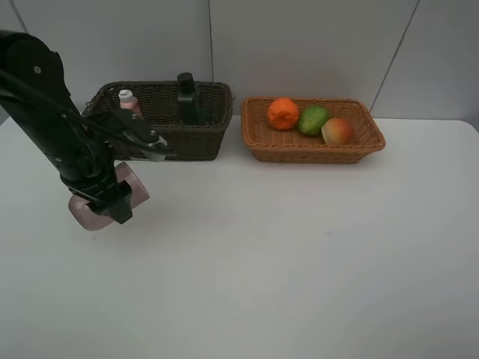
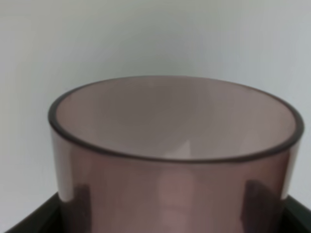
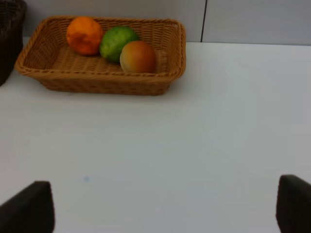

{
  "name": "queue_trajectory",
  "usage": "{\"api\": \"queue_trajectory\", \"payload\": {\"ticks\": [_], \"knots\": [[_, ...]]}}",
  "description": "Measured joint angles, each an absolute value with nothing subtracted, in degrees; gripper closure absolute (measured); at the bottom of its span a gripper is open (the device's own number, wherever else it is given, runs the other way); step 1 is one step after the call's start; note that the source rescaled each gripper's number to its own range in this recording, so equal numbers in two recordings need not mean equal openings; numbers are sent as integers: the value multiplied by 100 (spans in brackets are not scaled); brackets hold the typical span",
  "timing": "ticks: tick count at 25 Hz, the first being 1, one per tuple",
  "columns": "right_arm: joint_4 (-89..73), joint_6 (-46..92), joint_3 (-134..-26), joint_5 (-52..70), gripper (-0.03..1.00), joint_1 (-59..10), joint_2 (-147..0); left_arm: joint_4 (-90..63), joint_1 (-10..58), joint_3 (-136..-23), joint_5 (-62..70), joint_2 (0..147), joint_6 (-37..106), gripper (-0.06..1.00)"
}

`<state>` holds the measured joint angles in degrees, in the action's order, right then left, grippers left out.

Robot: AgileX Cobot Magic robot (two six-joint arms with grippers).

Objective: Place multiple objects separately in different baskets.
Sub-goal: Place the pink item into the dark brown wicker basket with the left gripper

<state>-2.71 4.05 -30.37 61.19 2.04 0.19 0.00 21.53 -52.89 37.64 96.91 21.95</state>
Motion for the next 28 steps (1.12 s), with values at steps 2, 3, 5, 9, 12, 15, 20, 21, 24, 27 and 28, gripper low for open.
{"api": "queue_trajectory", "payload": {"ticks": [2,3,5,9,12,15,20,21,24,27,28], "knots": [[-271,405,-3037,6119,-3,204,19,-54,2153,-5496,3923,9691,1828,21],[-271,405,-3037,6119,-3,204,19,-54,2153,-5614,4019,9691,1605,21],[-271,405,-3037,6119,-3,204,19,-54,2153,-5839,4144,9691,1148,21],[-271,405,-3037,6119,-3,204,19,-54,2153,-6326,4408,9691,101,21],[-271,405,-3037,6119,-3,204,19,-58,2153,-6643,4593,9691,-518,21],[-271,405,-3037,6119,-3,204,19,-58,2153,-6851,4674,9691,-878,21],[-271,405,-3037,6119,-3,204,19,60,2153,-7341,4604,9816,-1235,21],[-271,405,-3037,6119,-3,204,19,109,2153,-7458,4588,9901,-1291,21],[-271,405,-3037,6119,-3,204,19,243,2153,-7788,4583,10104,-1462,21],[-271,405,-3037,6119,-3,204,19,509,2153,-8251,4490,10375,-1746,21],[-271,405,-3037,6119,-3,204,19,628,2153,-8429,4428,10489,-1855,21]]}}
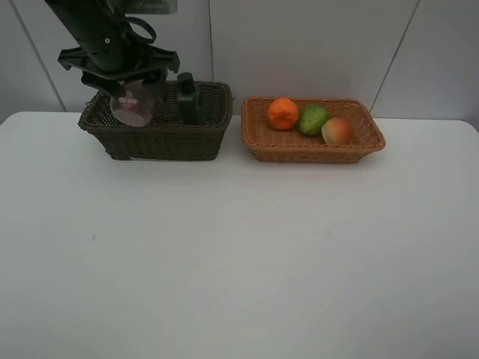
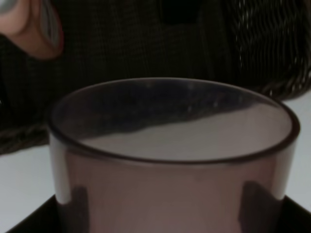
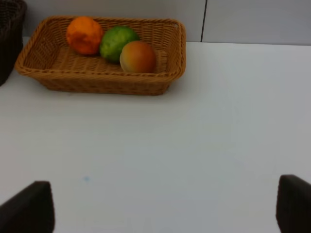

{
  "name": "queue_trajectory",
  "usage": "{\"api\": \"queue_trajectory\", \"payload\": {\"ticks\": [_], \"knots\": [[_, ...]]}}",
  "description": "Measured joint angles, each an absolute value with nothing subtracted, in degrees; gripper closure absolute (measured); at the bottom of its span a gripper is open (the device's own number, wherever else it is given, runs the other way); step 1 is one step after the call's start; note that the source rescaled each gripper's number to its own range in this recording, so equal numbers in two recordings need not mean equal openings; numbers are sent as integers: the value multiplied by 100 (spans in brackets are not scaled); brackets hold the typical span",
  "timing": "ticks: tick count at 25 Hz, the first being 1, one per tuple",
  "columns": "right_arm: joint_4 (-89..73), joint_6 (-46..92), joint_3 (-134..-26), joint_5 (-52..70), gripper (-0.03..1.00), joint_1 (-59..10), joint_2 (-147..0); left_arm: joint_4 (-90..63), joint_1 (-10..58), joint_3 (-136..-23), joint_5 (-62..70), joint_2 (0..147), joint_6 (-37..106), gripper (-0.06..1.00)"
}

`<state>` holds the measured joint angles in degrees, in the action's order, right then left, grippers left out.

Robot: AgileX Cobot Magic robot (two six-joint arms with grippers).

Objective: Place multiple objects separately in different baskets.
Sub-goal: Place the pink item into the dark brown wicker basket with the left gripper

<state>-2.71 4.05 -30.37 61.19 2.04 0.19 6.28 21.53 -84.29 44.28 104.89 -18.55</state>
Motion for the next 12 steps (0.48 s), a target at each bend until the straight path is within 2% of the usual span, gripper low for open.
{"api": "queue_trajectory", "payload": {"ticks": [6,12], "knots": [[-271,405,-3037,6119,-3,204,19,1610,2153,-9197,4038,10994,-2181,21],[-271,405,-3037,6119,-3,204,19,2190,2087,-9259,3159,11411,-2415,21]]}}
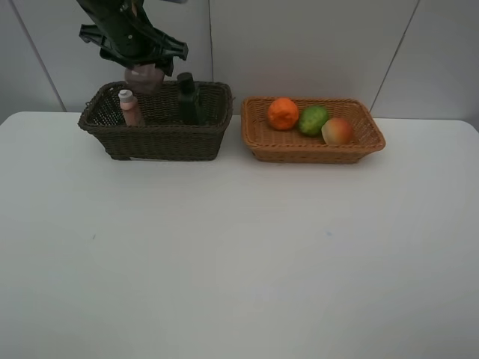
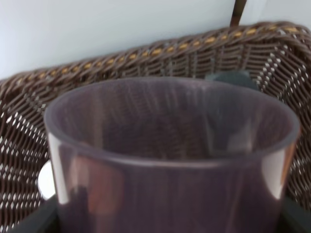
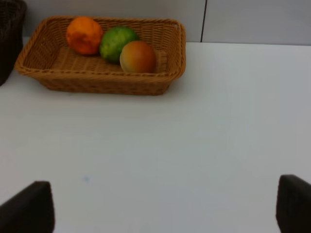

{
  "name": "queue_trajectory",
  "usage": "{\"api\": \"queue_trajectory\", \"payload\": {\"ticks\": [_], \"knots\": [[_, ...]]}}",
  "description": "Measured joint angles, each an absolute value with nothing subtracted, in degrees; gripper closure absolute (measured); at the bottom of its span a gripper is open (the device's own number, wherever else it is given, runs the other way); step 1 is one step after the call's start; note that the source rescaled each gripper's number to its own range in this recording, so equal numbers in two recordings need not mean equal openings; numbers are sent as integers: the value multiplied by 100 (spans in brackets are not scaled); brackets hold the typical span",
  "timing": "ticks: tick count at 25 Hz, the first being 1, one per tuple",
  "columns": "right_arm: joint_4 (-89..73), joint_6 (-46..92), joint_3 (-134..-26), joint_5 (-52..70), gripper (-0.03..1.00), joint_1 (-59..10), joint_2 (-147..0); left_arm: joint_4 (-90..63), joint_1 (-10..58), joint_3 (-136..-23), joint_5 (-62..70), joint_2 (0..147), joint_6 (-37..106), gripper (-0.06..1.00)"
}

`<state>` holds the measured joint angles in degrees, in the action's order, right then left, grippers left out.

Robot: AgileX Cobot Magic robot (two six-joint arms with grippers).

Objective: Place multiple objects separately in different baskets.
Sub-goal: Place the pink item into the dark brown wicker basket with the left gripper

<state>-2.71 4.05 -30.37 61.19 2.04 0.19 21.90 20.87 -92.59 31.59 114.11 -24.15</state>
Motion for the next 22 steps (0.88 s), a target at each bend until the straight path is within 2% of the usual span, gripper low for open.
{"api": "queue_trajectory", "payload": {"ticks": [8,22], "knots": [[-271,405,-3037,6119,-3,204,19,2264,1842,-9259,2715,11756,-2455,21],[-271,405,-3037,6119,-3,204,19,2088,1835,-9225,2521,12095,-2455,21]]}}
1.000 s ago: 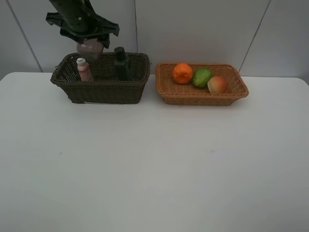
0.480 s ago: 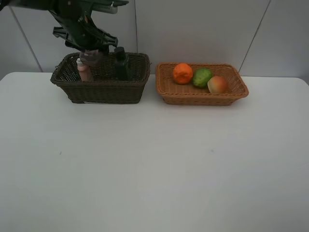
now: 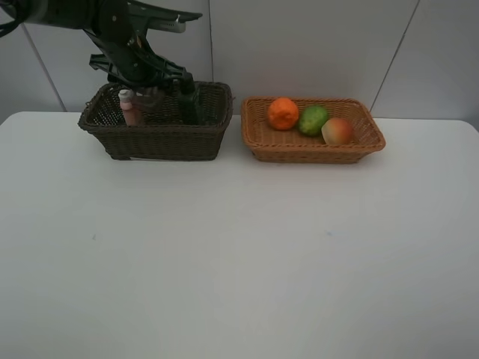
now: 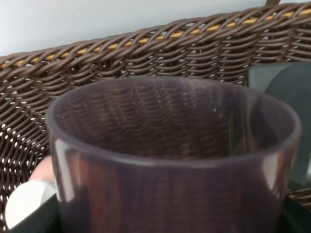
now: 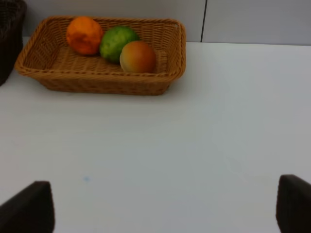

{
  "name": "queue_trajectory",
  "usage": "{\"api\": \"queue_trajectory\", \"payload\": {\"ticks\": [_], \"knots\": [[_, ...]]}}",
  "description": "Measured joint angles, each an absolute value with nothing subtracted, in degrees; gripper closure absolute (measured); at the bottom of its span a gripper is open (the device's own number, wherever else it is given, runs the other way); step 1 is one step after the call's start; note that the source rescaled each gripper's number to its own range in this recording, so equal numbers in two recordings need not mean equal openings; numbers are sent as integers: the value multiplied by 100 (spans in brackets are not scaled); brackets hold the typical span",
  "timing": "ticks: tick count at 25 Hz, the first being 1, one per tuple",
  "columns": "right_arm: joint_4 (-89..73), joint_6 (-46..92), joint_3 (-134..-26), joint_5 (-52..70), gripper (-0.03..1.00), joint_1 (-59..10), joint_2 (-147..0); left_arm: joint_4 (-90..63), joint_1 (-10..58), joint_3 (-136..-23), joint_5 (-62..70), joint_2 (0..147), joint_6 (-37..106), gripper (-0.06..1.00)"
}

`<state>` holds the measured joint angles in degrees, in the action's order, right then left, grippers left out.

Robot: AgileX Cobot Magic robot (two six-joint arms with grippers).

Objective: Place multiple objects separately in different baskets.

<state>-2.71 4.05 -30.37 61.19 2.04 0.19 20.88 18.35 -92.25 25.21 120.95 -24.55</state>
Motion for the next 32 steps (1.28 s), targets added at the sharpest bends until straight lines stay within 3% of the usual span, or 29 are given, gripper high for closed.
{"api": "queue_trajectory", "payload": {"ticks": [7,20,25,28,32], "knots": [[-271,405,-3037,6119,-3,204,19,1972,1874,-9225,2497,12090,-2455,6],[-271,405,-3037,6119,-3,204,19,1954,1888,-9173,3237,10976,-2450,5],[-271,405,-3037,6119,-3,204,19,1928,1838,-8386,3385,9860,-2264,4],[-271,405,-3037,6119,-3,204,19,1855,1764,-7711,3494,9050,-2089,-3],[-271,405,-3037,6119,-3,204,19,1631,1746,-6674,3887,7796,-1825,-5]]}}
